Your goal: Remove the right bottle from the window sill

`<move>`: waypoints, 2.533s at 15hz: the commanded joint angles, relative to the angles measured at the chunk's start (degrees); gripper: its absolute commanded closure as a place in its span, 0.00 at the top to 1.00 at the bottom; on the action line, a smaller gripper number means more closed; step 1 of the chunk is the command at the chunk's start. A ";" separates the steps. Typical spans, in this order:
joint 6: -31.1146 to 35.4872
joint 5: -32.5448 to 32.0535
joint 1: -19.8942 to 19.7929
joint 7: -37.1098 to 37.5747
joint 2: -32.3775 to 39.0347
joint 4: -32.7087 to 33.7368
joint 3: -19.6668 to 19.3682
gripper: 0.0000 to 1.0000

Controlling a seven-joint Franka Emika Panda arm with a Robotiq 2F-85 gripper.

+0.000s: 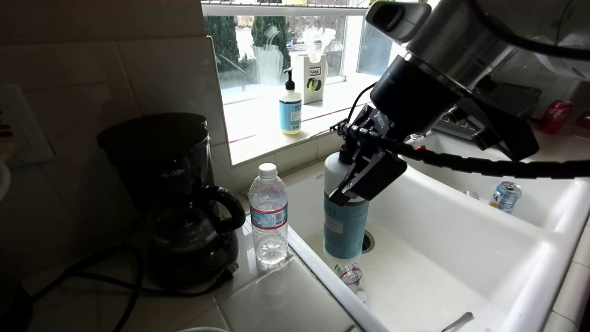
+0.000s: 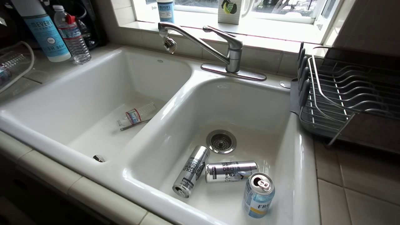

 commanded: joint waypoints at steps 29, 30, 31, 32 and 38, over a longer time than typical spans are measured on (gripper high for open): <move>15.11 -1.97 3.08 -4.94 7.77 -3.23 6.93 0.39; 15.18 -1.73 3.09 -5.00 7.76 -3.27 6.92 0.39; 15.35 -1.49 3.08 -4.92 7.76 -3.33 6.90 0.65; 15.45 -1.29 3.08 -4.93 7.73 -3.38 6.88 0.91; 13.75 -3.14 2.93 -1.23 5.93 -3.36 7.06 1.00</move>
